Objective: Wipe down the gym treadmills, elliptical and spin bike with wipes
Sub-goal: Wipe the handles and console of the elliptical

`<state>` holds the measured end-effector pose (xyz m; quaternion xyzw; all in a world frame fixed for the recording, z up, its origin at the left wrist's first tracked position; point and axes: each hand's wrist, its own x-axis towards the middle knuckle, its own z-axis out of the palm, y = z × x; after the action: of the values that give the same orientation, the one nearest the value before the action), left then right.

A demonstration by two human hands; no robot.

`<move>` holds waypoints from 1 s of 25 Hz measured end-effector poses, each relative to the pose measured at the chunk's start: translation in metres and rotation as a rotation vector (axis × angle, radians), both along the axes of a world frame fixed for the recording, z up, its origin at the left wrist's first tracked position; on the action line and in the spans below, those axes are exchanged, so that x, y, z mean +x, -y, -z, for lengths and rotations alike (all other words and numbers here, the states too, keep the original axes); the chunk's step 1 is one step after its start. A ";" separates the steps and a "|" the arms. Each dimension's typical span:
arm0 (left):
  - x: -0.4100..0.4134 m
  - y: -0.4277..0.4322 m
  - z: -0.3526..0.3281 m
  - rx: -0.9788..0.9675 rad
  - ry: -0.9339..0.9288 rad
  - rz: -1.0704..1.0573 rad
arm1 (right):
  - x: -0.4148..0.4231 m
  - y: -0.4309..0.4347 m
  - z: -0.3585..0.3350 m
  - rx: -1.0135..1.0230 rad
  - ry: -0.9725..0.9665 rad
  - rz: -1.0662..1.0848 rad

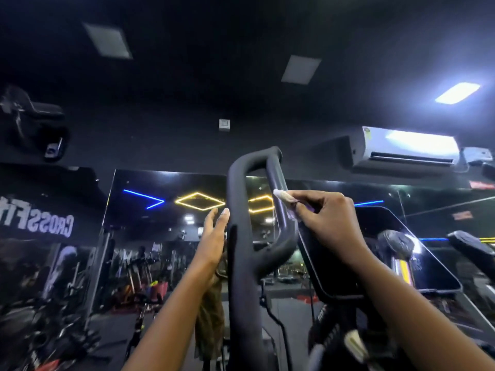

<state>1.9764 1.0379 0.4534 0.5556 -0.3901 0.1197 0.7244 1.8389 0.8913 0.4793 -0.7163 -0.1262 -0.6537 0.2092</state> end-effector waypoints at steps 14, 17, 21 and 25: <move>0.023 0.030 -0.052 -0.057 0.019 0.129 | 0.073 0.044 -0.059 -0.398 -0.010 0.472; 0.016 0.028 -0.044 -0.057 -0.003 0.140 | 0.058 0.032 -0.020 -0.411 0.029 0.525; 0.008 0.027 -0.031 -0.059 -0.014 0.145 | 0.036 0.009 0.033 -0.351 -0.038 0.549; 0.004 0.028 -0.028 -0.064 -0.024 0.116 | 0.030 -0.025 0.066 -0.306 -0.091 0.572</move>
<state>1.9803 1.0104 0.4816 0.5102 -0.4088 0.0833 0.7521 1.8687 0.9164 0.4137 -0.7743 -0.0072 -0.6267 -0.0873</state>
